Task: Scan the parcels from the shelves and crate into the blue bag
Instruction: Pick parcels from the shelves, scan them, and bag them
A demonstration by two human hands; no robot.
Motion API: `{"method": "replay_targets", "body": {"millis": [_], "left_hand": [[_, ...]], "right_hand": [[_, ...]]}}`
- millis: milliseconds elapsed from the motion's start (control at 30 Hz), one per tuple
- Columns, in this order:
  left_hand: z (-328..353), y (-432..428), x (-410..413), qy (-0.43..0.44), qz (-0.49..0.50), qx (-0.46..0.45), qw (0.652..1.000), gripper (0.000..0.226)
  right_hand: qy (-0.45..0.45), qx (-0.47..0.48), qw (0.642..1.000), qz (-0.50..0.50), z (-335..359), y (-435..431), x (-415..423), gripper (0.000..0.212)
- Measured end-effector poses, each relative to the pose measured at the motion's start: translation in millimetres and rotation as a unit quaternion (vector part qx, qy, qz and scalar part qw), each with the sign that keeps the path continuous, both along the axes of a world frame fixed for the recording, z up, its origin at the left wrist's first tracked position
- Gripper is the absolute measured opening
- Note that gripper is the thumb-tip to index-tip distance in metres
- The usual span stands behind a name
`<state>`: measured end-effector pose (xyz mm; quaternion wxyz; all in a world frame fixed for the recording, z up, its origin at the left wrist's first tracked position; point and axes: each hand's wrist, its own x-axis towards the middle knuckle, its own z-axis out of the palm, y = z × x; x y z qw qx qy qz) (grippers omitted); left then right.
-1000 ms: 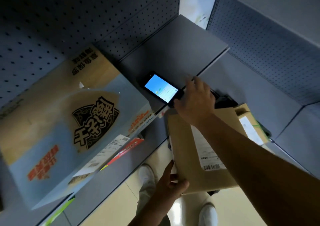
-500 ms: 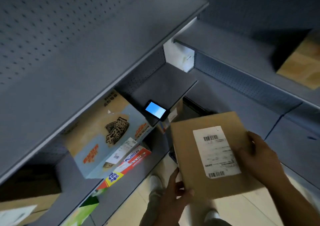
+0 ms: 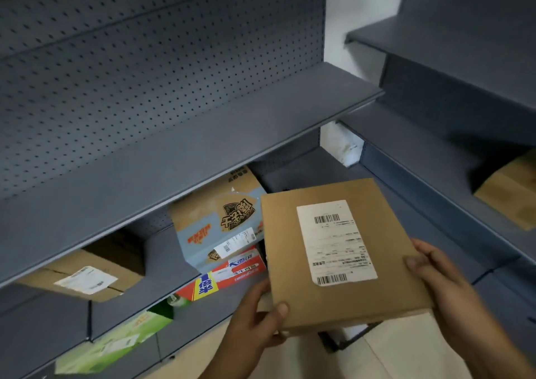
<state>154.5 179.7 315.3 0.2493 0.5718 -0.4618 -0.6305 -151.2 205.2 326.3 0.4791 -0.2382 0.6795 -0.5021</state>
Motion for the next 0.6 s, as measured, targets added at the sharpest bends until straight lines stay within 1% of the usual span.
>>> {"method": "replay_targets", "body": {"millis": [100,200,267,333,467,500,600], "left_hand": [[15,21,29,0.014,0.055,-0.023,0.998,0.067],[29,40,66,0.029,0.121,-0.045,0.991,0.047],[36,57,101,0.023,0.154,-0.059,0.986,0.043],[47,81,144,0.021,0.187,-0.069,0.98,0.045],[67,141,232,0.0,0.234,-0.097,0.967,0.072],[70,158,255,-0.01,0.249,-0.109,0.962,0.074],[75,212,323,-0.027,0.301,-0.132,0.944,0.056]], "right_hand": [[-0.012,-0.047,0.999,0.019,24,5,32,0.032],[0.001,-0.077,0.995,0.067,38,14,70,0.038],[0.012,-0.091,0.99,0.106,45,22,104,0.041],[0.014,-0.112,0.984,0.136,54,30,148,0.043],[0.027,-0.139,0.971,0.191,70,54,244,0.046],[0.027,-0.145,0.966,0.213,73,62,269,0.047],[0.028,-0.159,0.947,0.277,76,83,341,0.049]]}}
